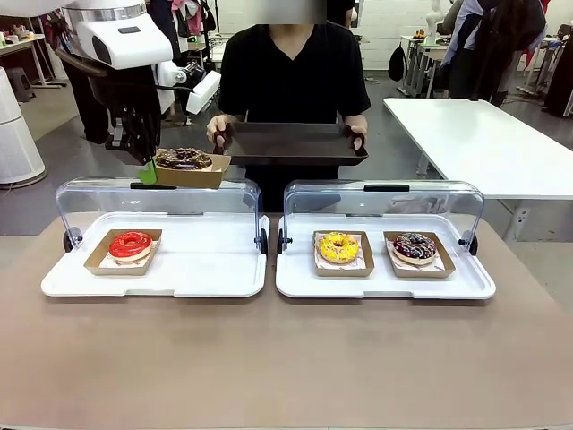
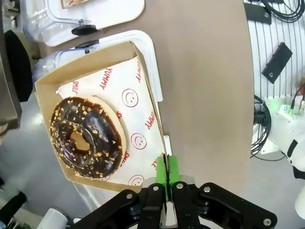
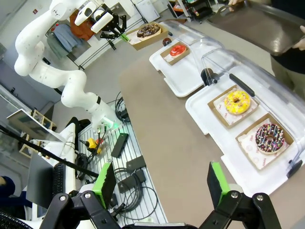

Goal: Provide the desired donut to the person.
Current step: Pick up and lift the Paper togo box containing the Donut pointed at by the person, then place the picked Paper togo box onto the Handle tray extended by the person.

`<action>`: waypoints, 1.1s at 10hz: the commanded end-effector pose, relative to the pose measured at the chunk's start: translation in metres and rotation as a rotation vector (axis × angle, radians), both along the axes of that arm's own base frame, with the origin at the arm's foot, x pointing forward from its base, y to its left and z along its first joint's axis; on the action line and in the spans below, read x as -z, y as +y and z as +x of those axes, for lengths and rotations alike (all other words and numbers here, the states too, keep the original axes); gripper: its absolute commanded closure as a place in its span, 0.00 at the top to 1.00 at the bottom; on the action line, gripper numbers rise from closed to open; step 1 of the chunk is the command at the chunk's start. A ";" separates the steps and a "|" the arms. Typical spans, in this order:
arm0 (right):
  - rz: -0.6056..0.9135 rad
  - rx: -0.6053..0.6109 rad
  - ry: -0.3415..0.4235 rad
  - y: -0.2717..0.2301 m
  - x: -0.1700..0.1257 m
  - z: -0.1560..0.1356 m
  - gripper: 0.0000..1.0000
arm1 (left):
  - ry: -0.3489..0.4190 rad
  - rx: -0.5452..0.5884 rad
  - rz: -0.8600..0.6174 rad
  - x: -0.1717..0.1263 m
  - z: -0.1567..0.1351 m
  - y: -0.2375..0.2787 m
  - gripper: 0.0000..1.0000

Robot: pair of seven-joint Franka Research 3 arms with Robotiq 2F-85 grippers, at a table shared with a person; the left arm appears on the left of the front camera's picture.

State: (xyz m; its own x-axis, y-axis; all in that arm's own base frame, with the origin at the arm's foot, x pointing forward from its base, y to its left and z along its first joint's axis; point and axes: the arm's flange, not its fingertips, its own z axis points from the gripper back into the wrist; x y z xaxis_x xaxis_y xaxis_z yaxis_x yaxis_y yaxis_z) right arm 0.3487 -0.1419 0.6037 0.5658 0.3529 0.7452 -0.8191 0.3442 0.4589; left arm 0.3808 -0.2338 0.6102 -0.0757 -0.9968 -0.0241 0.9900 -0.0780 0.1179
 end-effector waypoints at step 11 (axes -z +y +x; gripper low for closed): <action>0.013 -0.006 -0.006 -0.001 0.000 0.000 1.00 | -0.006 0.007 -0.013 -0.007 -0.007 -0.003 0.00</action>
State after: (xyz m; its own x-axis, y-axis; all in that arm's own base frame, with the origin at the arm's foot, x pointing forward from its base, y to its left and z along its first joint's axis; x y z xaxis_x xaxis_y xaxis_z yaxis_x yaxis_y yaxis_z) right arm 0.3487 -0.1419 0.6037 0.5658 0.3529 0.7452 -0.8191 0.3442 0.4589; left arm 0.3764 -0.2378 0.6147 -0.0874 -0.9960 -0.0207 0.9880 -0.0893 0.1262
